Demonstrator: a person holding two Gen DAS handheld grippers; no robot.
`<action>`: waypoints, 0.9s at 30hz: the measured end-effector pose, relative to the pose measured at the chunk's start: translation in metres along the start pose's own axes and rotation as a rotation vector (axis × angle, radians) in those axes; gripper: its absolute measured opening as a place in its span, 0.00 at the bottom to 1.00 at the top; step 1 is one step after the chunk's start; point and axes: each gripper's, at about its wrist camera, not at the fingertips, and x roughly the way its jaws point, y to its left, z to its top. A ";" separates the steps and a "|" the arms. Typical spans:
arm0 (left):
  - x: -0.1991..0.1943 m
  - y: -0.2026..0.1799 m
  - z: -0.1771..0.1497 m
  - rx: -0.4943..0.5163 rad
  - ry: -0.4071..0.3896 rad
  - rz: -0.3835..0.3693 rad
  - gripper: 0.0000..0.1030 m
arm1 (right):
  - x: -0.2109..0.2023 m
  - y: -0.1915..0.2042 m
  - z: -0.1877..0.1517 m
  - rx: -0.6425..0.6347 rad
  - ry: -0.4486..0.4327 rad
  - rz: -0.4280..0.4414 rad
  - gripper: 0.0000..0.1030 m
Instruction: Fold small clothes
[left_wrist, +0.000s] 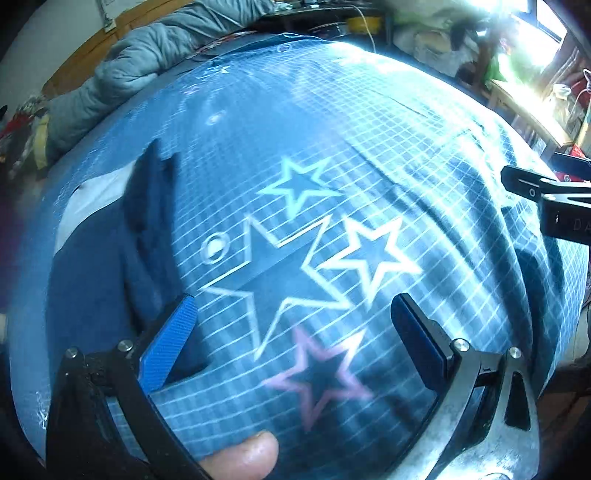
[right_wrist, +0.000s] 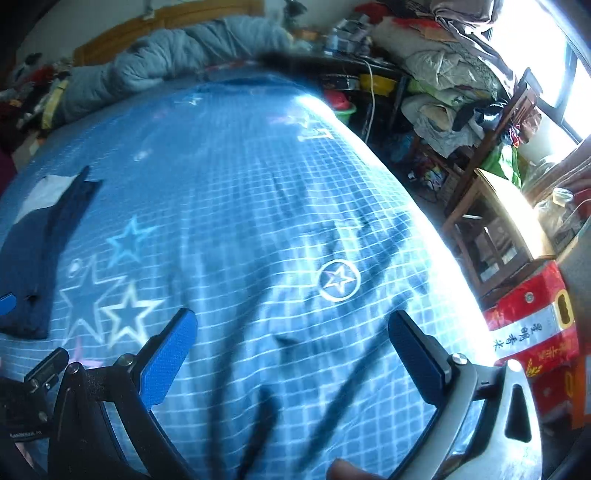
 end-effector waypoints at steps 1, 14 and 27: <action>0.005 -0.014 0.006 0.011 -0.010 -0.007 1.00 | 0.014 -0.010 0.003 0.006 0.012 -0.006 1.00; 0.003 -0.115 0.007 -0.108 -0.090 -0.047 1.00 | 0.088 -0.046 0.014 -0.021 0.064 0.063 1.00; -0.035 -0.129 -0.044 -0.212 -0.088 -0.042 1.00 | 0.105 -0.046 0.020 0.010 -0.014 0.095 1.00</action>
